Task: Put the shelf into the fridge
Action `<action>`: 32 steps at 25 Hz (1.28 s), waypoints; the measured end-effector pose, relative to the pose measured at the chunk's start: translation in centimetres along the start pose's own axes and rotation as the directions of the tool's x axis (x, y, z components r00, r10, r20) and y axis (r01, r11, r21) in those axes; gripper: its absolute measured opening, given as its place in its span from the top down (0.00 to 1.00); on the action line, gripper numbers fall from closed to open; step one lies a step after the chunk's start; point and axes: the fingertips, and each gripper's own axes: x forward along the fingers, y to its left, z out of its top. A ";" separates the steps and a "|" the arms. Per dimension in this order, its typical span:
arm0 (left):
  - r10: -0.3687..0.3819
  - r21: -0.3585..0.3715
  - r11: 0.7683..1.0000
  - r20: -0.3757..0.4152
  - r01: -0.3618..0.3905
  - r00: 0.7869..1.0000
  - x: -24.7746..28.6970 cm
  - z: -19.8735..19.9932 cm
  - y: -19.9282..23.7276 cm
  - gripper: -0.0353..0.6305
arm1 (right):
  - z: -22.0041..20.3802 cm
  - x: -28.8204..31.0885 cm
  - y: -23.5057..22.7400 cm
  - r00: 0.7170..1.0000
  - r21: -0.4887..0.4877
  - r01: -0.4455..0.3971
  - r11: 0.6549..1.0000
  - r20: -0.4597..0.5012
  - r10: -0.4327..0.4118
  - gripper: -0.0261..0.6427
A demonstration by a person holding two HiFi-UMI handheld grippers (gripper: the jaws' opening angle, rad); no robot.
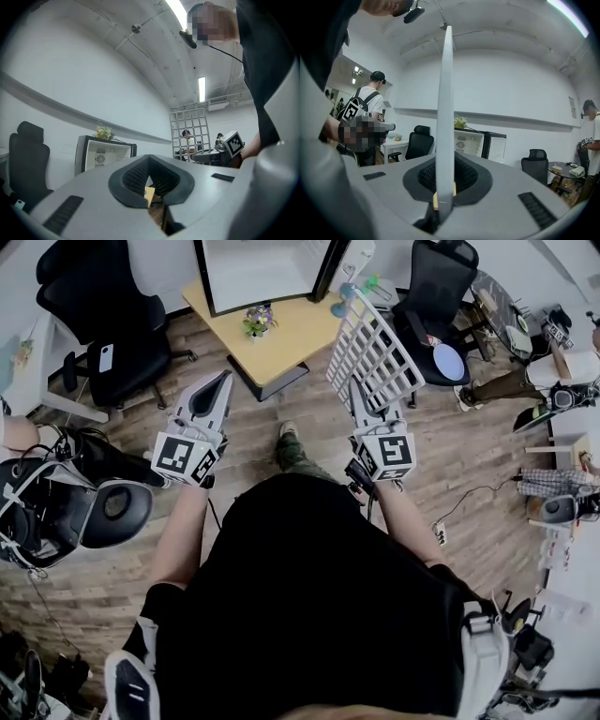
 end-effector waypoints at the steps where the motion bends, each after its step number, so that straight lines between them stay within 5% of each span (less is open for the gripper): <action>1: 0.002 -0.001 1.000 -0.001 -0.002 1.000 0.3 0.0 0.2 0.92 | 0.0 0.4 -0.2 1.000 0.002 -0.003 1.000 0.000 0.003 0.89; 32: 0.096 0.006 0.995 -0.043 -0.096 0.994 9.2 -0.8 7.2 0.92 | -0.5 13.4 -5.5 0.995 0.033 -0.101 0.994 0.008 0.100 0.89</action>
